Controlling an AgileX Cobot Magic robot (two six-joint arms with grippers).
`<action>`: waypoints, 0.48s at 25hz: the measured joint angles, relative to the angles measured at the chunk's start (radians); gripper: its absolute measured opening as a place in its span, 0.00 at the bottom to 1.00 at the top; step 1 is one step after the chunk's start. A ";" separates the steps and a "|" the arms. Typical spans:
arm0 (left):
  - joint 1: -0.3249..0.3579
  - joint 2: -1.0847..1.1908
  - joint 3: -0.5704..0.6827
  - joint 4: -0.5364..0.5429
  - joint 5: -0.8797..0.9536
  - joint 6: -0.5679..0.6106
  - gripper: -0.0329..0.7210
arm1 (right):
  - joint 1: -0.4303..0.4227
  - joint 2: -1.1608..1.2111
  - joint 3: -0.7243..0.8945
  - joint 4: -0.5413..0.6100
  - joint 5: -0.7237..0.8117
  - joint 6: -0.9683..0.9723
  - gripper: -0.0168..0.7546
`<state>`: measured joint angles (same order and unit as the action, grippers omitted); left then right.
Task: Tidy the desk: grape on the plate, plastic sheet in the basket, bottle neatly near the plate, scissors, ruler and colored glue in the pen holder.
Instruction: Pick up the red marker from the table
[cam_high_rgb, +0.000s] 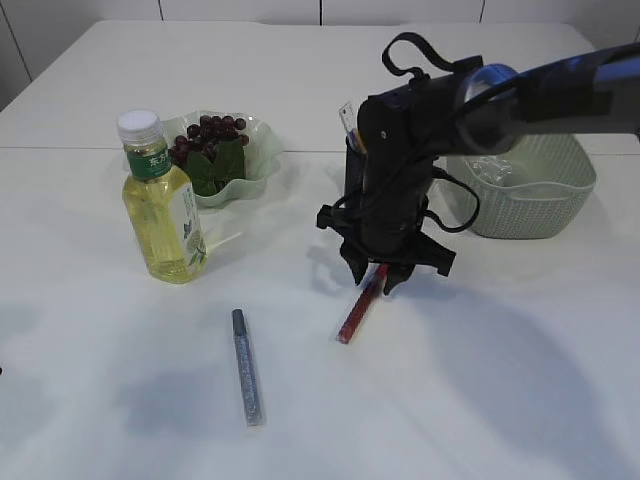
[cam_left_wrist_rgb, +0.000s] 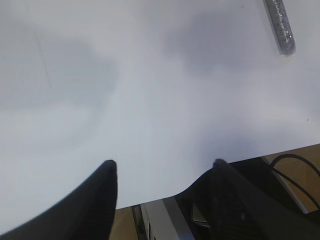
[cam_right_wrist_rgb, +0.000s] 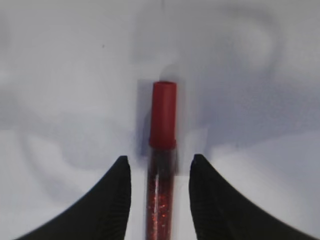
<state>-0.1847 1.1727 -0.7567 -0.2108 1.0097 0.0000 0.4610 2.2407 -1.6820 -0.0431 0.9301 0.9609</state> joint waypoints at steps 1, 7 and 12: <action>0.000 0.000 0.000 0.000 0.000 0.000 0.62 | 0.000 0.006 0.000 0.001 0.000 0.002 0.44; 0.000 0.000 0.000 0.000 -0.004 0.000 0.62 | 0.000 0.025 0.000 0.011 -0.001 0.004 0.44; 0.000 0.000 0.000 0.000 -0.010 0.000 0.62 | 0.000 0.025 0.000 0.012 -0.001 0.012 0.42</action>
<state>-0.1847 1.1727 -0.7567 -0.2108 0.9993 0.0000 0.4610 2.2657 -1.6820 -0.0312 0.9295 0.9729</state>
